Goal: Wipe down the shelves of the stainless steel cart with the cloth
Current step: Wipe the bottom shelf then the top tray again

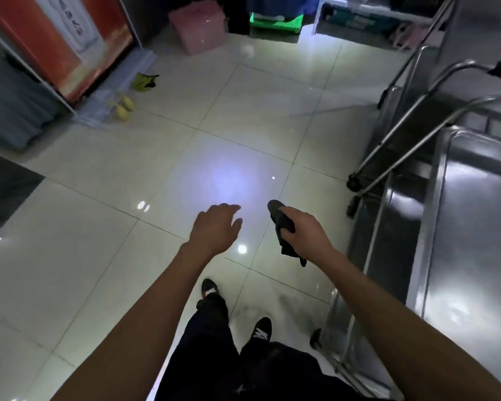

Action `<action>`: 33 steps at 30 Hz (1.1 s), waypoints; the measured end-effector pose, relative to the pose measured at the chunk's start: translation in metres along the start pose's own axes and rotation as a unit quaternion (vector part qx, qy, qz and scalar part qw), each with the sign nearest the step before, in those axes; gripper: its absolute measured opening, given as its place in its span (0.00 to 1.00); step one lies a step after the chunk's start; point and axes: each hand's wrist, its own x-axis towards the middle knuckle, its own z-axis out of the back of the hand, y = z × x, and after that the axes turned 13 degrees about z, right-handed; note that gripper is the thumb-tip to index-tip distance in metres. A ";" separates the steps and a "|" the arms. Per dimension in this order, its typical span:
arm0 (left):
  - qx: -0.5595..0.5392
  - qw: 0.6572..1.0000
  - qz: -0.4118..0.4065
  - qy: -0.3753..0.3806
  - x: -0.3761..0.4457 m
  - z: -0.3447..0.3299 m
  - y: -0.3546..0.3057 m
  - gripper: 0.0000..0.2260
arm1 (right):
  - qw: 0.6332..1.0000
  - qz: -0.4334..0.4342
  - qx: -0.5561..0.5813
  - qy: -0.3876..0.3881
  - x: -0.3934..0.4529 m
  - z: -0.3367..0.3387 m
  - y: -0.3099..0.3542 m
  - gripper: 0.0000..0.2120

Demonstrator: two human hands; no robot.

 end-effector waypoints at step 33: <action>0.292 0.817 -0.468 0.169 0.388 0.028 -0.358 0.20 | 0.848 -0.406 0.092 -0.327 0.148 0.127 -0.205 0.26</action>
